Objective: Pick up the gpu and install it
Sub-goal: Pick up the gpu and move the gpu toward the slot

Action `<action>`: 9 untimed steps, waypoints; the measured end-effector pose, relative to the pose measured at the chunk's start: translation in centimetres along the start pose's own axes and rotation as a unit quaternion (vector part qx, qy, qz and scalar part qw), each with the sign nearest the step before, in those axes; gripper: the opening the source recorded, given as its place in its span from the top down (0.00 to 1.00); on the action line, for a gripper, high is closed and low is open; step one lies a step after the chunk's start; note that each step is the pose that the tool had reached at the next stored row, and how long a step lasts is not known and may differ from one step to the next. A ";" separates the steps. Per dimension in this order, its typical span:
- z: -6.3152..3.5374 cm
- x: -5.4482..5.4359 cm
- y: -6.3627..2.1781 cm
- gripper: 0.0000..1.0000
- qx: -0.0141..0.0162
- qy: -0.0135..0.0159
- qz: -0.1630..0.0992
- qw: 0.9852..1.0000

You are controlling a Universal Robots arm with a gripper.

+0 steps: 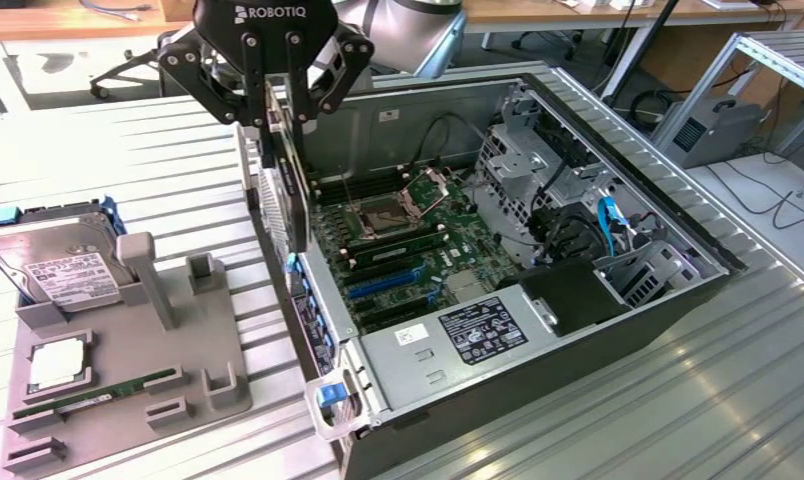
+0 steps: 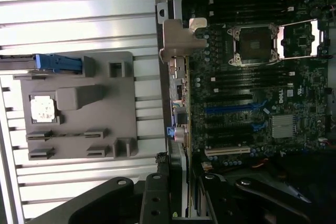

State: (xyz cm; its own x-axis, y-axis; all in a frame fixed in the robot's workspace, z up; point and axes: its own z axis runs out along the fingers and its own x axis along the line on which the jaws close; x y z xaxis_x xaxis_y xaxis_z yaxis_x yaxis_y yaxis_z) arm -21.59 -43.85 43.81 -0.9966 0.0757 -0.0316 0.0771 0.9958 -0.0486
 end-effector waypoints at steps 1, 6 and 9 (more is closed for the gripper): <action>0.01 0.0 0.00 0.73 0.000 0.000 0.000 1.000; 0.01 -0.2 0.02 0.73 0.000 0.000 0.000 1.000; 0.01 -0.3 0.02 0.73 0.000 0.000 0.000 1.000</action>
State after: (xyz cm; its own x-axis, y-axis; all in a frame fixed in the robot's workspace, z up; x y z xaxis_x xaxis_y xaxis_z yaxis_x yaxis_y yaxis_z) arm -21.27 -43.85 43.81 -0.9966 0.0756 -0.0317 0.0771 0.9958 -0.0486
